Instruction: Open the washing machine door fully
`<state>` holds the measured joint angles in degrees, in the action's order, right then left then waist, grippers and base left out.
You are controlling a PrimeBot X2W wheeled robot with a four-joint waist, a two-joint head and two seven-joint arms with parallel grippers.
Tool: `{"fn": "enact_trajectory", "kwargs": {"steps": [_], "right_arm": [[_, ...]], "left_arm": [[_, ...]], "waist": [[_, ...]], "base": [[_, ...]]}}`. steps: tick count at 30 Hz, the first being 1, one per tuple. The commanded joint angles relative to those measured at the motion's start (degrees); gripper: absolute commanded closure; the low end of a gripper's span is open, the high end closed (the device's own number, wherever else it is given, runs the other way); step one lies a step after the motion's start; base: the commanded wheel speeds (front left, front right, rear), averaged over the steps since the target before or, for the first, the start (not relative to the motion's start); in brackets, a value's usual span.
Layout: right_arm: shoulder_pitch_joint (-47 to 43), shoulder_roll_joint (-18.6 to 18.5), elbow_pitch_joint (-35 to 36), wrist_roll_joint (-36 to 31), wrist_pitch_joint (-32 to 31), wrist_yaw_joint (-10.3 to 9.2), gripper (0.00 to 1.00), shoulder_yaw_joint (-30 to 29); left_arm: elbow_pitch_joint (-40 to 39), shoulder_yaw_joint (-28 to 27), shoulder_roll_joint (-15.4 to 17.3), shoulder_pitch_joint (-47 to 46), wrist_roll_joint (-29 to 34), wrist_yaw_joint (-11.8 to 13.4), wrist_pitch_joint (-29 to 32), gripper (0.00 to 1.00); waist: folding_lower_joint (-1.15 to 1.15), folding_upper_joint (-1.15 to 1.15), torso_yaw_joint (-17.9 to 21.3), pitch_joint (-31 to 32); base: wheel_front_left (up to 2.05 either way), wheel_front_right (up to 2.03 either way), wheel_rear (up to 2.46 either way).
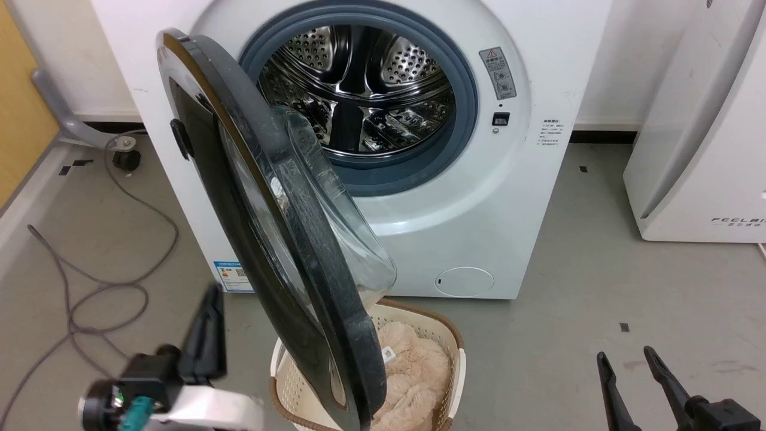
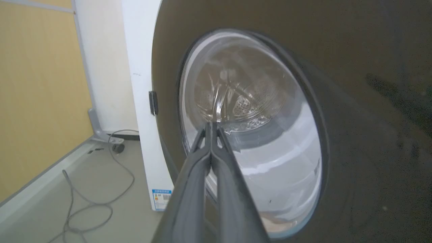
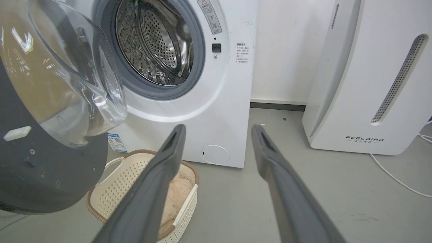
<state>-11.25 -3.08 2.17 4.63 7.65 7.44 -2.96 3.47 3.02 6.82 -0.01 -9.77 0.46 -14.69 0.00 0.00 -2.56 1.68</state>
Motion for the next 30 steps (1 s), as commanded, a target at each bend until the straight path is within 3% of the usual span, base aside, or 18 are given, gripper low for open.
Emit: {"fn": "enact_trajectory", "kwargs": {"steps": [1,9,15,23,30], "right_arm": [[0.1,0.2,-0.2,0.3,0.2,0.05,0.0,0.0],[0.2,0.2,-0.7,0.6,0.4,0.05,0.0,0.2],[0.3,0.2,-1.0,0.8,0.5,0.05,0.0,0.2],[0.4,0.2,-1.7,1.1,0.7,0.05,0.0,0.3],[0.3,0.2,-2.2,1.1,0.7,0.05,0.0,0.1]], "left_arm": [[-1.1,-0.2,0.4,-0.7,0.0,0.3,-0.3,1.0],[-17.8,-0.9,1.0,-3.3,0.8,1.6,-0.3,1.0],[-29.4,1.4,0.9,-6.4,1.4,1.0,0.7,1.0],[-37.7,9.9,-0.3,-10.7,0.4,-2.4,5.4,1.0],[-37.0,20.8,-0.6,-7.8,-2.3,-5.3,12.1,1.0]], "waist": [[0.0,0.0,0.0,0.0],[0.0,0.0,0.0,-0.2],[0.0,0.0,0.0,-0.4],[0.0,0.0,0.0,-0.4],[0.0,0.0,-0.1,-0.5]], "base": [[0.0,0.0,0.0],[0.0,0.0,0.0],[0.0,0.0,0.0],[0.0,0.0,0.0],[0.0,0.0,0.0]]}}
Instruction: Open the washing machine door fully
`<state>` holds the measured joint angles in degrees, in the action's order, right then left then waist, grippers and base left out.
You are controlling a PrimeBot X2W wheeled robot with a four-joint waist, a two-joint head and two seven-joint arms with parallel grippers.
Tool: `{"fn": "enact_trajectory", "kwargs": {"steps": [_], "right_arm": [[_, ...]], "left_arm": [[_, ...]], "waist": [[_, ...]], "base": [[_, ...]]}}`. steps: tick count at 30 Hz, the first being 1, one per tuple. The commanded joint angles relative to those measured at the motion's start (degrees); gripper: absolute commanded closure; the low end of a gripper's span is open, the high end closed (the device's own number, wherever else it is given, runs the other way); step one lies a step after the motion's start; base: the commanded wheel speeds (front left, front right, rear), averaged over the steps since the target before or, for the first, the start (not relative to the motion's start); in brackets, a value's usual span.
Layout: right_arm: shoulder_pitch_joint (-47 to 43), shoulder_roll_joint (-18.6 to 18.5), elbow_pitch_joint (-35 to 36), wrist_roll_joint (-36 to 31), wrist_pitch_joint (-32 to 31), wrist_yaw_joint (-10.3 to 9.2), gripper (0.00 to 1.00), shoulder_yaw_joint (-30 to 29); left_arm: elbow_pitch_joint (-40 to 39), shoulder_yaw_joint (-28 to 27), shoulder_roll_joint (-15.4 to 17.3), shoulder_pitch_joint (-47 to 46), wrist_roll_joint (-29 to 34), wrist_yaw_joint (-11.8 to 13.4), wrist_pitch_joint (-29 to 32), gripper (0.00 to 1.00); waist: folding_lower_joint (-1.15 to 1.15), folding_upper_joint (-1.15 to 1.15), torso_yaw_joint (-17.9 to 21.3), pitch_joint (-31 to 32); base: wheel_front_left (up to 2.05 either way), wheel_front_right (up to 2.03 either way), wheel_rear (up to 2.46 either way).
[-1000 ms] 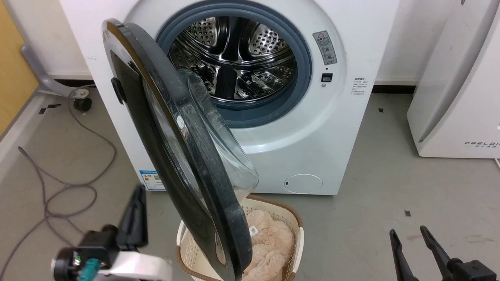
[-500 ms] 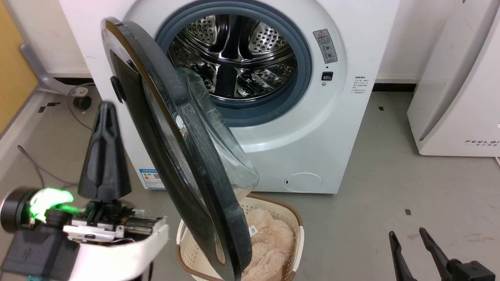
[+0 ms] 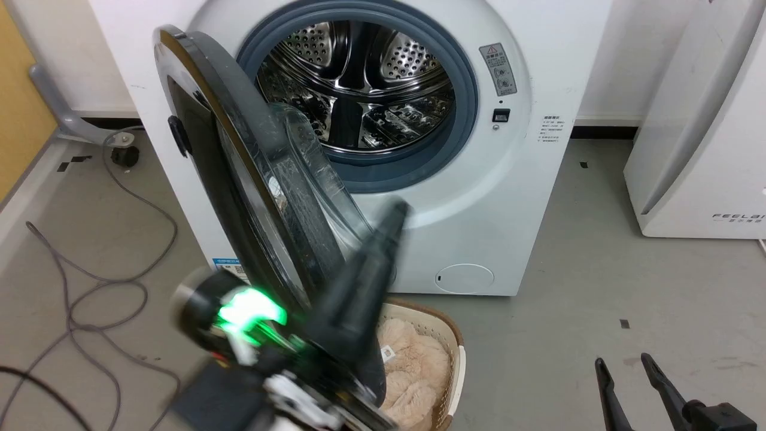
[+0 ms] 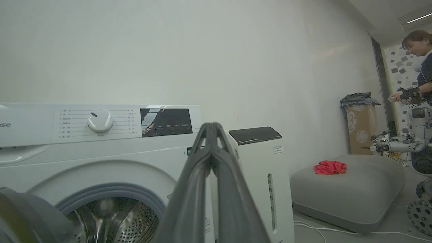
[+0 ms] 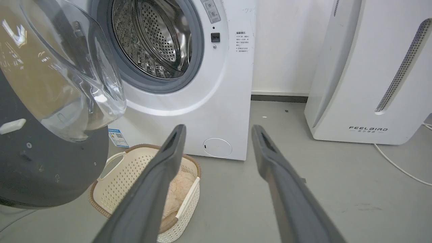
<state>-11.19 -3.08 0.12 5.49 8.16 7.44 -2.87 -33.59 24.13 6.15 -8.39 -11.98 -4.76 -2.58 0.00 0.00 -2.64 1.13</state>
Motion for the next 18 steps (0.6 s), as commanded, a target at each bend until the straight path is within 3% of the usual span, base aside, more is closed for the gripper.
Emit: {"fn": "enact_trajectory", "kwargs": {"steps": [1,6,9,13,18], "right_arm": [[0.2,0.2,-0.2,0.3,0.2,0.05,0.0,0.0],[0.2,0.2,-0.5,0.2,0.1,0.05,0.0,0.1],[0.2,0.2,-0.5,0.1,0.0,0.05,0.0,0.2],[0.1,0.2,-0.6,0.0,-0.2,0.05,0.0,0.4],[0.2,0.2,-0.7,0.1,-0.4,0.05,0.0,0.6]], "left_arm": [[0.6,1.1,0.2,1.4,-0.7,-0.3,0.9,1.0],[3.9,7.7,1.2,6.7,-3.6,-1.0,6.5,1.0],[6.0,9.9,1.9,10.8,-4.6,-0.2,10.1,1.0],[9.4,10.4,2.9,15.1,-5.0,2.0,13.2,1.0],[15.4,9.0,2.9,15.0,-3.9,3.9,11.9,1.0]], "waist": [[0.0,0.0,-0.1,0.0],[0.0,0.0,-0.2,0.1],[0.0,0.0,-0.1,0.2],[0.0,0.0,0.1,0.2],[0.0,0.0,0.2,0.1]], "base": [[0.0,0.0,0.0],[0.0,0.0,0.0],[0.0,0.0,0.0],[0.0,0.0,0.0],[0.0,0.0,0.0]]}}
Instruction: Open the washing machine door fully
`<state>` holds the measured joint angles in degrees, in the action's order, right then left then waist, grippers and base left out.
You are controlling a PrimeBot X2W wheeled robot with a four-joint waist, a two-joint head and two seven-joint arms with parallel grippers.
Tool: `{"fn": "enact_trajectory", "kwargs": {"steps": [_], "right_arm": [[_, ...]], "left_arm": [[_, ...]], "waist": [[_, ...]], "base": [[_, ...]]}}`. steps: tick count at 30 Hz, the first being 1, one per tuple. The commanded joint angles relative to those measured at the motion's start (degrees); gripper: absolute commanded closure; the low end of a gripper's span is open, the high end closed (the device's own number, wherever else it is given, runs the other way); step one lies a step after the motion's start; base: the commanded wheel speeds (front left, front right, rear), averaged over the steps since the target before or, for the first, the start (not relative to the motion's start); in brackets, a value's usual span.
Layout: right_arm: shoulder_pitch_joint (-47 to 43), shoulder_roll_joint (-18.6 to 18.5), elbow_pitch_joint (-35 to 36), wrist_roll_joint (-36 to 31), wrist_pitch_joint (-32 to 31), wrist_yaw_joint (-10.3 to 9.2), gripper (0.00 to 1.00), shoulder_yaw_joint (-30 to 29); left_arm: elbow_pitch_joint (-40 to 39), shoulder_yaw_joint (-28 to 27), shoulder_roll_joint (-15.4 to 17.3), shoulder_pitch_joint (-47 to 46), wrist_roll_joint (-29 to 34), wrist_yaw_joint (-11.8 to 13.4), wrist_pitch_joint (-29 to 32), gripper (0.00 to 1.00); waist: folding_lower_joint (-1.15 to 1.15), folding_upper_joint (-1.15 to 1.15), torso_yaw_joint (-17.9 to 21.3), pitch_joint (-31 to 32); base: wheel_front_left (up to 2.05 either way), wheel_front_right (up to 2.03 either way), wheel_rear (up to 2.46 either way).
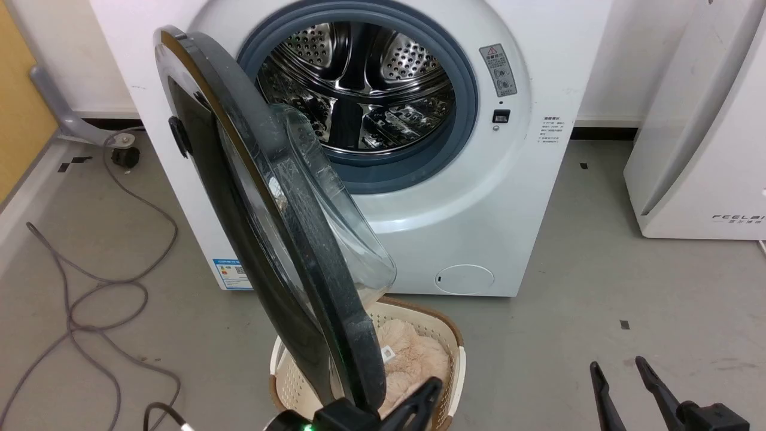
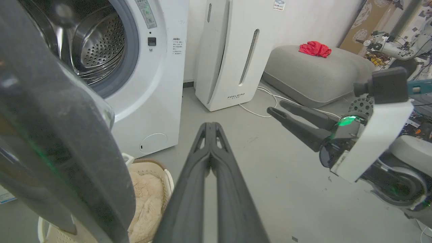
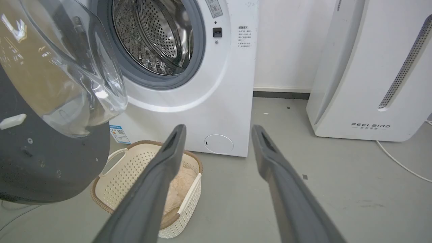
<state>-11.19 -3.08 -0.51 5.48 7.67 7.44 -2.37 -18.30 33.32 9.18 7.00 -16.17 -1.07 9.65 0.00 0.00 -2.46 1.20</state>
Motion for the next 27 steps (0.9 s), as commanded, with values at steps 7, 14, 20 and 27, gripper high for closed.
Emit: {"fn": "enact_trajectory", "kwargs": {"steps": [7,14,20,27], "right_arm": [[0.2,0.2,-0.7,0.5,0.0,0.05,0.0,0.6],[0.2,0.2,-1.1,0.8,0.0,0.05,0.0,0.9],[0.1,0.2,-1.5,1.1,0.1,0.05,0.0,0.8],[0.3,0.2,-2.1,1.3,0.3,0.05,0.0,0.6]], "left_arm": [[8.2,-4.0,-2.0,-5.1,1.4,3.1,-5.1,1.0],[10.8,-6.2,-1.7,-5.8,1.9,5.1,-7.4,1.0],[9.7,-6.8,-1.3,-3.4,2.0,6.8,-8.3,1.0],[7.4,-8.0,-0.5,-0.1,1.9,9.0,-8.7,1.0]], "waist": [[0.0,0.0,0.8,0.0],[0.0,0.0,1.2,0.0],[0.0,0.0,1.1,-0.1],[0.0,0.0,0.1,-0.2]], "base": [[0.0,0.0,0.0],[0.0,0.0,0.0],[0.0,0.0,0.0],[0.0,0.0,0.0]]}}
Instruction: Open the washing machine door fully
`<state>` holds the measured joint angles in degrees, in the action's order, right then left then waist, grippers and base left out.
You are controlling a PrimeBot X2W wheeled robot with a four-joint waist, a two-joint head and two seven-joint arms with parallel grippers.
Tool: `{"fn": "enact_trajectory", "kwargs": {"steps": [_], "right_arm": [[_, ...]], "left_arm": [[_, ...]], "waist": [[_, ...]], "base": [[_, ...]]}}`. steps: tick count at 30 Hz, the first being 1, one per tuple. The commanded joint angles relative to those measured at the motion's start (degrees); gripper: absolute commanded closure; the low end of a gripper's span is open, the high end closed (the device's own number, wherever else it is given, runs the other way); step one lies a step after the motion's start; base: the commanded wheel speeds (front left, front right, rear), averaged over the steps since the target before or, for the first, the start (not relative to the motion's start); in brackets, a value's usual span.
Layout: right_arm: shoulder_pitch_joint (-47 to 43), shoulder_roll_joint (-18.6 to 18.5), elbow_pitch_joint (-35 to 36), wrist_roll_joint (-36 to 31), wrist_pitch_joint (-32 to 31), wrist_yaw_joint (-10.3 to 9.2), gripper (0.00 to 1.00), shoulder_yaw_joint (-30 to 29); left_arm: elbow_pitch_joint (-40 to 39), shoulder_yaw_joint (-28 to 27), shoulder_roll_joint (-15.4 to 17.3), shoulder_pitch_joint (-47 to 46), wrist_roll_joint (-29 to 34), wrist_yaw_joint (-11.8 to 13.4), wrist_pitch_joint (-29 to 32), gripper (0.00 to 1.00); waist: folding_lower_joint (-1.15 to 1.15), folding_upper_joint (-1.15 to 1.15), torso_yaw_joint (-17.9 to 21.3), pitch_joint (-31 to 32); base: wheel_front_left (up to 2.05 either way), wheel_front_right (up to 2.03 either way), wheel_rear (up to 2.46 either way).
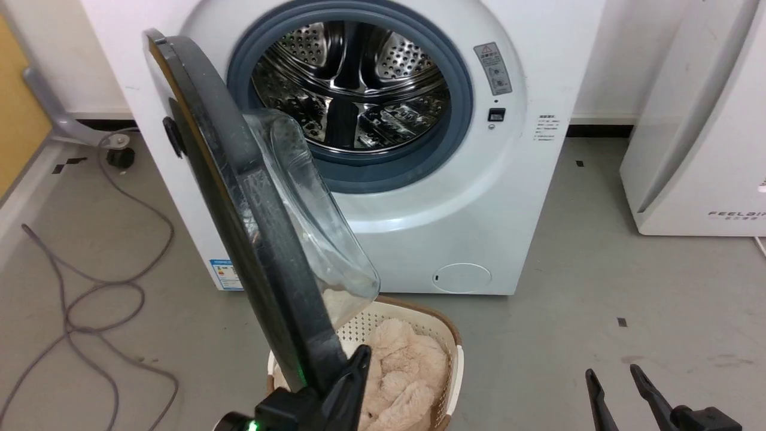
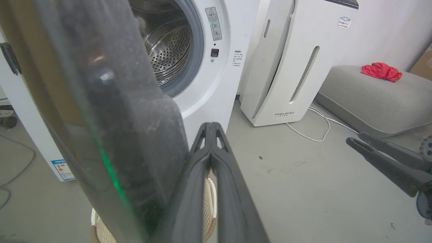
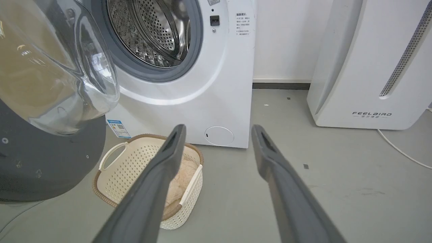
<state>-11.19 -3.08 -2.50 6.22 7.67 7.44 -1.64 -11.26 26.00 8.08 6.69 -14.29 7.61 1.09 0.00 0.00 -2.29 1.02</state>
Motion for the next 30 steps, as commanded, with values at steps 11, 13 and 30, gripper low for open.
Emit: {"fn": "enact_trajectory", "kwargs": {"steps": [11,13,30], "right_arm": [[0.5,0.2,-0.4,0.4,0.2,0.05,0.0,-0.7],[0.5,0.2,-0.4,0.4,0.1,0.05,0.0,-0.7],[1.5,0.2,-0.1,0.8,0.0,0.05,0.0,-1.0]], "left_arm": [[-9.3,-5.7,2.4,7.0,-0.1,6.2,0.2,1.0],[-10.3,-7.1,3.0,7.7,0.2,7.2,0.1,1.0],[-6.2,-24.3,8.9,6.3,-4.7,10.7,-4.6,1.0]], "waist": [[0.0,0.0,-5.0,-0.4],[0.0,0.0,-6.1,-0.5],[0.0,0.0,-11.3,-1.8]], "base": [[0.0,0.0,0.0],[0.0,0.0,0.0],[0.0,0.0,0.0]]}}
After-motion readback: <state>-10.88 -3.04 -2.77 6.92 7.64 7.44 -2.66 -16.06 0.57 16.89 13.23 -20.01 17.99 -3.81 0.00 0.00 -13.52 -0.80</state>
